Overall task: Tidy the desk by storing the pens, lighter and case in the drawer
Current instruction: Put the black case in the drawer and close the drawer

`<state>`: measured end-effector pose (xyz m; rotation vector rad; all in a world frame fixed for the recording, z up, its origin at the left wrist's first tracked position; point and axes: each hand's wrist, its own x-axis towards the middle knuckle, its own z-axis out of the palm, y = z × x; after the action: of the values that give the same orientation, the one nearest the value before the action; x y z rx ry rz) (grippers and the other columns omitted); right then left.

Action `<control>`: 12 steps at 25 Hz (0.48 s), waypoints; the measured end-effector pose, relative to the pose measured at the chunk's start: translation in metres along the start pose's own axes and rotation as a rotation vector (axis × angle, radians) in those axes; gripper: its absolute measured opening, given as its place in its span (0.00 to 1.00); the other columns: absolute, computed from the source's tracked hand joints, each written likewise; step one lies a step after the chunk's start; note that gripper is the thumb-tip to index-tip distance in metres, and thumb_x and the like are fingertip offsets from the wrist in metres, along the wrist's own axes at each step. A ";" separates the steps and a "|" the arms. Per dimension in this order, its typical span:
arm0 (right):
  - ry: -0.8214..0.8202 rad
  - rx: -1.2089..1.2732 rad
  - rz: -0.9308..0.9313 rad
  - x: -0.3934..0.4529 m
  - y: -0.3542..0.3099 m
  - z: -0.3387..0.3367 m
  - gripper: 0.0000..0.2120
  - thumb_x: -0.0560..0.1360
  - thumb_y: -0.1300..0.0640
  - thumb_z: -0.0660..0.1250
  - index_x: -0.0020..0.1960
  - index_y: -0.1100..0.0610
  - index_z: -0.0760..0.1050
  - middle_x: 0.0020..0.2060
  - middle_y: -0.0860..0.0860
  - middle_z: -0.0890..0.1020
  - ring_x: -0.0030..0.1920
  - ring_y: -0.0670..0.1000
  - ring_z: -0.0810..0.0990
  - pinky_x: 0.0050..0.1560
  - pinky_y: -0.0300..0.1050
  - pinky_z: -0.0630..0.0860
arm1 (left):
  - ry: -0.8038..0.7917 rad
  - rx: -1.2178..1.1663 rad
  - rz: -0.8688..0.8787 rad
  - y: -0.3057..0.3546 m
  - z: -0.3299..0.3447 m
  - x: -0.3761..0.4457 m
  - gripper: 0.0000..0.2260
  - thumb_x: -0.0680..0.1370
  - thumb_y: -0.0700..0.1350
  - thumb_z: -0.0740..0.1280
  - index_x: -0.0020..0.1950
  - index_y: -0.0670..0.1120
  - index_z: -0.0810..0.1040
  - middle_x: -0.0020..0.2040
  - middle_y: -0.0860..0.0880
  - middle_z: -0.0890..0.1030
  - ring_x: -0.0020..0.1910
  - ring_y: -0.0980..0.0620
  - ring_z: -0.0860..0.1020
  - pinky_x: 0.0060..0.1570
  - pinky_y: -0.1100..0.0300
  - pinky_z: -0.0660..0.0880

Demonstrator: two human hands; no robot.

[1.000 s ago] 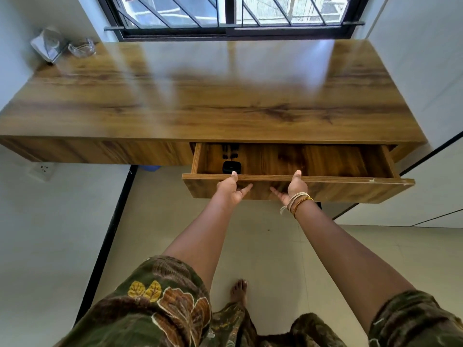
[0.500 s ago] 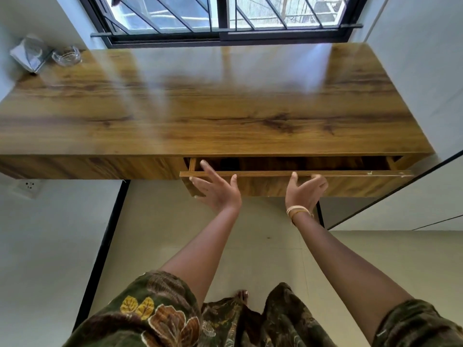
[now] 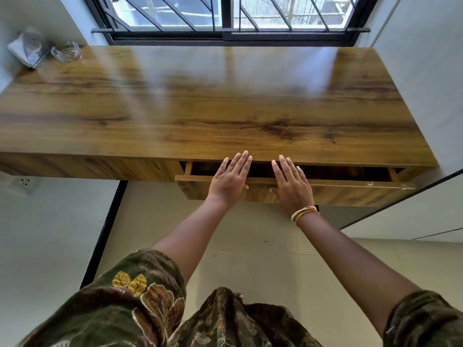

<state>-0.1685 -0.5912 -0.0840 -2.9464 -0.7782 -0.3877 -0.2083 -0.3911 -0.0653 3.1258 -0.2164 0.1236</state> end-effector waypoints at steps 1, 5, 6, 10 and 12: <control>0.002 0.013 0.003 0.003 0.000 -0.001 0.35 0.71 0.57 0.73 0.74 0.58 0.62 0.72 0.58 0.68 0.72 0.57 0.66 0.71 0.54 0.64 | 0.035 -0.003 0.003 0.000 0.002 0.001 0.34 0.78 0.46 0.66 0.79 0.44 0.53 0.79 0.46 0.54 0.78 0.49 0.53 0.76 0.52 0.49; -0.006 0.036 -0.058 0.030 0.008 -0.011 0.38 0.65 0.56 0.78 0.71 0.61 0.67 0.62 0.57 0.74 0.64 0.57 0.74 0.68 0.52 0.70 | 0.037 -0.157 -0.032 -0.003 -0.006 0.022 0.33 0.75 0.41 0.70 0.77 0.45 0.60 0.77 0.46 0.62 0.77 0.49 0.60 0.75 0.55 0.54; -0.023 0.063 -0.056 0.037 0.008 -0.012 0.39 0.63 0.57 0.79 0.70 0.62 0.68 0.61 0.57 0.74 0.63 0.58 0.74 0.66 0.52 0.72 | 0.009 -0.183 -0.049 -0.004 -0.010 0.030 0.33 0.74 0.40 0.70 0.77 0.46 0.60 0.77 0.47 0.62 0.77 0.49 0.59 0.75 0.55 0.54; -0.054 0.170 0.023 0.060 0.006 -0.012 0.37 0.62 0.65 0.78 0.69 0.62 0.70 0.60 0.57 0.75 0.62 0.58 0.75 0.61 0.52 0.76 | 0.016 -0.181 -0.097 -0.003 -0.016 0.049 0.29 0.76 0.38 0.67 0.76 0.48 0.63 0.76 0.49 0.65 0.75 0.47 0.63 0.74 0.54 0.60; -0.042 0.173 0.039 0.067 0.006 -0.010 0.36 0.62 0.66 0.77 0.68 0.62 0.70 0.58 0.57 0.76 0.60 0.58 0.76 0.57 0.51 0.78 | 0.048 -0.147 -0.095 -0.004 -0.012 0.051 0.26 0.78 0.37 0.63 0.76 0.48 0.64 0.75 0.49 0.67 0.74 0.46 0.66 0.71 0.53 0.65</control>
<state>-0.1117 -0.5663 -0.0567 -2.8110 -0.7189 -0.2429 -0.1581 -0.3942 -0.0488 2.9764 -0.0728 0.1730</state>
